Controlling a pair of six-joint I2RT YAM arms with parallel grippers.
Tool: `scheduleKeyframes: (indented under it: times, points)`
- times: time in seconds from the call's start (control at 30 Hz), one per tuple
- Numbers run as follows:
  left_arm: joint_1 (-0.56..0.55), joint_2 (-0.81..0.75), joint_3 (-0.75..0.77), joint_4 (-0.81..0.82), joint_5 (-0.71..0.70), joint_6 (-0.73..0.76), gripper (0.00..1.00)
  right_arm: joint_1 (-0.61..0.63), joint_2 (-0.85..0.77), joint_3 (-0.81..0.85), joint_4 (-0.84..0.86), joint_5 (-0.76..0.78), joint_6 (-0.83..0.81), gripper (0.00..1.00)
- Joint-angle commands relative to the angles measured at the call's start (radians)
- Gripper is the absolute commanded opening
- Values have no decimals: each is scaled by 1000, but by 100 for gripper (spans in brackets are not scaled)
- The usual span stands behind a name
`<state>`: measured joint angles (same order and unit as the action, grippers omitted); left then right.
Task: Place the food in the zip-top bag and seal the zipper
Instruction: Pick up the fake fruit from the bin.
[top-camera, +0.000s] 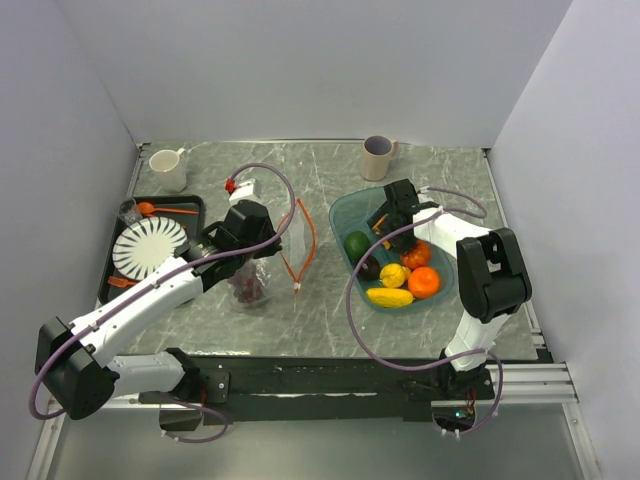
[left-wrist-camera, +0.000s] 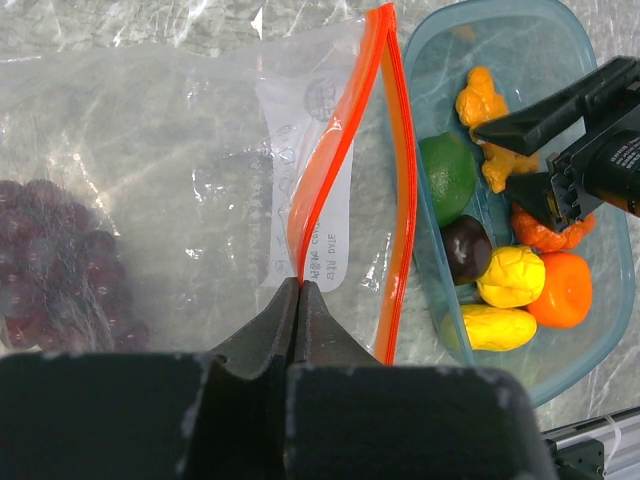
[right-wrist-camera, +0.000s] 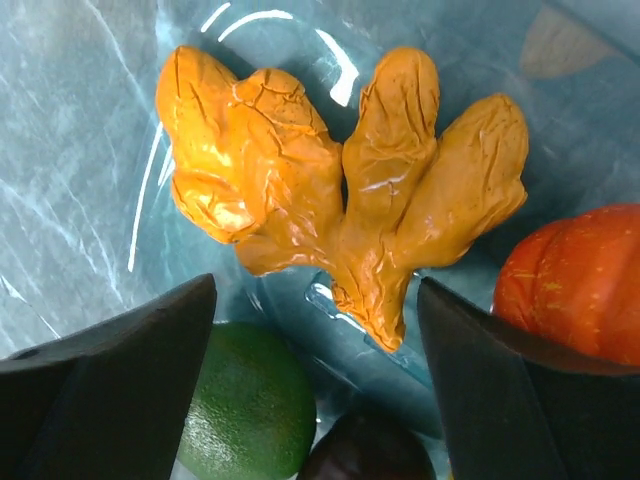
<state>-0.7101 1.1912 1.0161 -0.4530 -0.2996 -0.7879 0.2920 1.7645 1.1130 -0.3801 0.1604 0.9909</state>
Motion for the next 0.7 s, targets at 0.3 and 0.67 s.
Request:
scheduleKeyframes:
  times: [0.3, 0.67]
  points:
    - [3, -10, -1, 31, 13, -5, 1, -1, -45, -70, 150, -53, -43, 12]
    - [4, -8, -4, 33, 20, -1, 1, 22, -213, -111, 168, -68, -190, 0]
